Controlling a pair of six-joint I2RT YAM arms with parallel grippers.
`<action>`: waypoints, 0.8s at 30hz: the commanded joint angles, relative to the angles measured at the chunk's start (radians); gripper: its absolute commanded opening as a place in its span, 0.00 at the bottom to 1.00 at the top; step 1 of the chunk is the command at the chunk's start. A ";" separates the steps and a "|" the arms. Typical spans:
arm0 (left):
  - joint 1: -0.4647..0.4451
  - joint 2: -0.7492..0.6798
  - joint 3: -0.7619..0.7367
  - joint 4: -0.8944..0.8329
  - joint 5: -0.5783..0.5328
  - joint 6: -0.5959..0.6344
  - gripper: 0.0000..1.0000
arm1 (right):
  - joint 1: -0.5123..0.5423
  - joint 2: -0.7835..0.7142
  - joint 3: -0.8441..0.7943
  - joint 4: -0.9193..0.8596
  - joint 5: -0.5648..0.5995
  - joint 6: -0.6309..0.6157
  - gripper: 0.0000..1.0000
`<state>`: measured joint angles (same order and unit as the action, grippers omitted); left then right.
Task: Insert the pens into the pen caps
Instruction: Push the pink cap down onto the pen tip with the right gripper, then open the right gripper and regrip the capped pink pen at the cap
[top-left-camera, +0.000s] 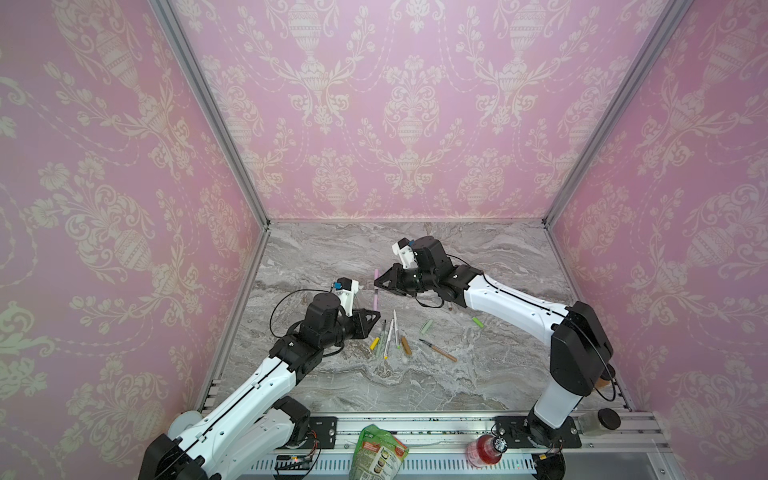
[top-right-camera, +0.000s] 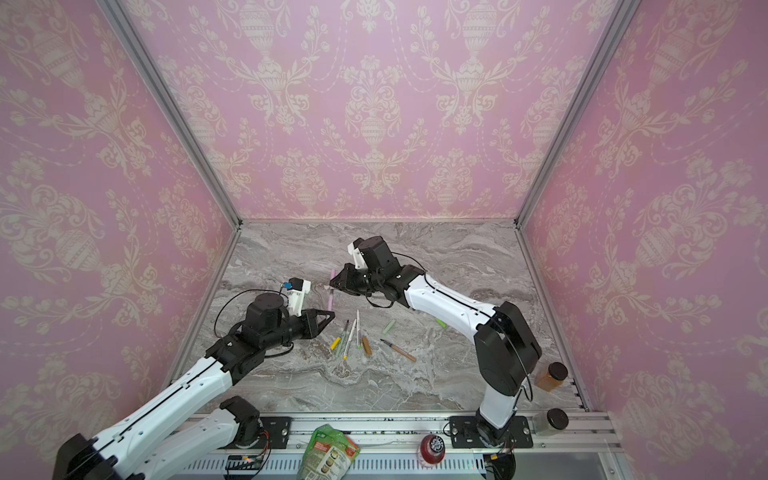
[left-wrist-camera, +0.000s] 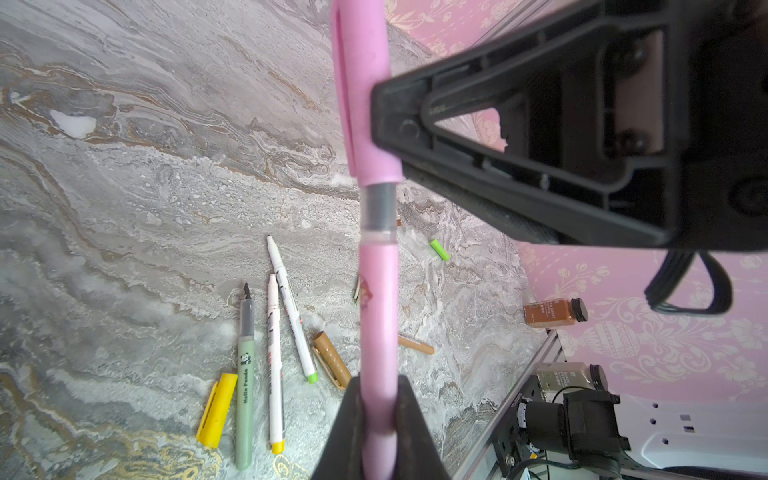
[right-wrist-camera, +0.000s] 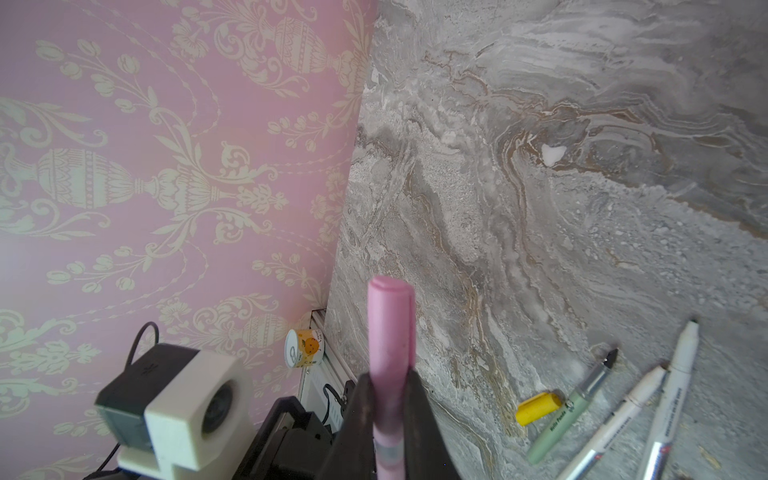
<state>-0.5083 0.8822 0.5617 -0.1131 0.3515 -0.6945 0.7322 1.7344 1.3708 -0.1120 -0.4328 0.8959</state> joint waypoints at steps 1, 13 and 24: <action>-0.001 -0.015 -0.008 0.062 -0.049 -0.024 0.00 | 0.024 -0.046 -0.027 0.006 0.011 -0.051 0.04; -0.001 -0.015 0.014 0.108 -0.072 0.012 0.00 | 0.049 -0.052 -0.037 -0.015 -0.001 -0.081 0.12; -0.004 -0.058 -0.020 -0.010 -0.018 0.052 0.00 | -0.031 -0.124 0.094 -0.154 0.074 -0.198 0.56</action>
<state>-0.5079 0.8455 0.5564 -0.0788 0.3252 -0.6823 0.7162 1.6497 1.4014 -0.1978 -0.4000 0.7723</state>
